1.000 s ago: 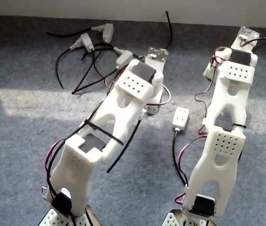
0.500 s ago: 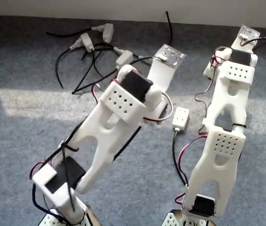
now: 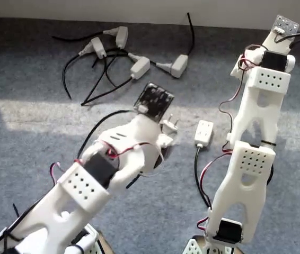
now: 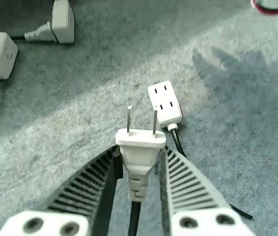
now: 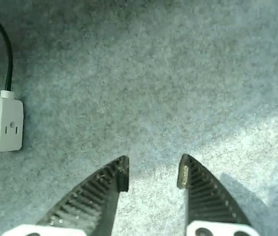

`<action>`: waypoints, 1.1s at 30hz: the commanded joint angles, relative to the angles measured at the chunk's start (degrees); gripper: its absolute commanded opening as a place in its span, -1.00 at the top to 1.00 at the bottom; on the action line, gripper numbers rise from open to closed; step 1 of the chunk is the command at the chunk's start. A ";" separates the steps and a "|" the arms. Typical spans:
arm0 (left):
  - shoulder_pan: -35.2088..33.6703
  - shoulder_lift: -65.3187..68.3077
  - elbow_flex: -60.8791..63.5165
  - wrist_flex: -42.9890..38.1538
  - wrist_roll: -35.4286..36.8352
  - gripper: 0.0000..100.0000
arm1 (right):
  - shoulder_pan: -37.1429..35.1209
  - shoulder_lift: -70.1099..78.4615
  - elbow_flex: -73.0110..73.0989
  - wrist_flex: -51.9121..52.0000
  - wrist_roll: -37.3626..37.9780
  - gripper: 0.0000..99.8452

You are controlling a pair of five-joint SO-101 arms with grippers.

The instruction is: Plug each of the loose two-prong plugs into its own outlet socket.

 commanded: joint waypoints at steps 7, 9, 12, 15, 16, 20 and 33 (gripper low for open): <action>-8.04 -18.77 38.20 -54.24 -0.44 0.99 | -3.03 -1.63 -13.85 7.78 -0.26 0.65; -8.04 -17.36 40.04 -59.96 -0.44 0.99 | -3.65 -1.71 -16.48 7.96 -0.26 0.65; -8.31 -13.67 40.22 -61.80 -0.18 0.99 | -3.65 -1.71 -16.48 7.96 -0.26 0.65; -8.04 -8.22 38.46 -63.56 -0.09 0.99 | -3.74 -1.71 -13.93 8.13 0.53 0.65; -7.96 -6.11 37.41 -64.70 0.00 0.99 | -3.65 -1.63 -11.03 8.13 1.58 0.65; -7.43 3.21 33.89 -70.42 0.00 0.99 | -6.55 -2.42 -1.71 7.87 1.32 0.65; -3.91 3.56 36.18 -75.34 0.00 0.99 | -16.84 -33.63 24.40 7.96 3.43 0.65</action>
